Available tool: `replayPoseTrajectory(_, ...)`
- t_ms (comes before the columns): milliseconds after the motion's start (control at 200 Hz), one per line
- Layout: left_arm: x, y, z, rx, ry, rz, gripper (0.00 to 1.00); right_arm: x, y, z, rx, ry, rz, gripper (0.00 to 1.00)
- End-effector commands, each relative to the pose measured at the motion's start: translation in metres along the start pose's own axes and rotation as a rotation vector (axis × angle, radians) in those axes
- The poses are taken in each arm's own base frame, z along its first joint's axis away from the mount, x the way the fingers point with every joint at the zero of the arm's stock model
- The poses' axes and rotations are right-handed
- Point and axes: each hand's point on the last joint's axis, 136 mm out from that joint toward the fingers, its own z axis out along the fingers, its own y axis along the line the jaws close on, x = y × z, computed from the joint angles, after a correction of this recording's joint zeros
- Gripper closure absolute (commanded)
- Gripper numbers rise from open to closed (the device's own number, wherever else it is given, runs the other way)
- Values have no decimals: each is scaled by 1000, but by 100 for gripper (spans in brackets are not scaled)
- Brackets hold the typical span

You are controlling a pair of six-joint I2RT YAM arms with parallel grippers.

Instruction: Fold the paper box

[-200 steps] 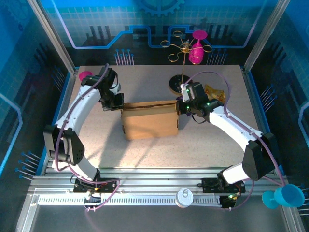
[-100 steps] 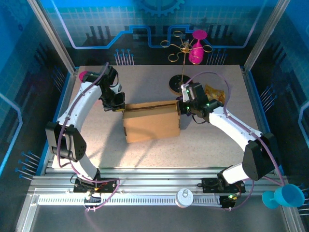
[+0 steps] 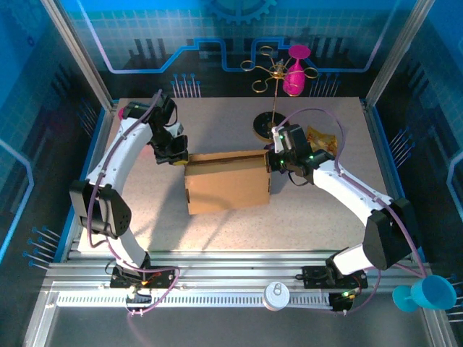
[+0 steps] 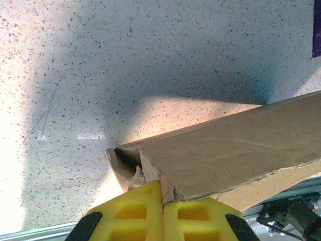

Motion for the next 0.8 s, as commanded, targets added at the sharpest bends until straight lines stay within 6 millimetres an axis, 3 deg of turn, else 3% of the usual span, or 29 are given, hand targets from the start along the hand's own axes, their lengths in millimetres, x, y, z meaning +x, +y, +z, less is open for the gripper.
replayPoseTrajectory(0, 3, -16, -5, 79, 34, 11, 93, -3, 5, 0, -31, -25, -16, 100)
replayPoseTrajectory(385, 7, -19, -1, 100, 82, -9, 88, -1, 6, 2, -39, -25, -10, 100)
replayPoseTrajectory(595, 6, -17, 0, 88, 82, -1, 100, -4, 6, 1, -39, -35, -10, 100)
replayPoseTrajectory(795, 9, -14, 0, 82, 74, 6, 100, -9, 8, 1, -61, -63, 3, 100)
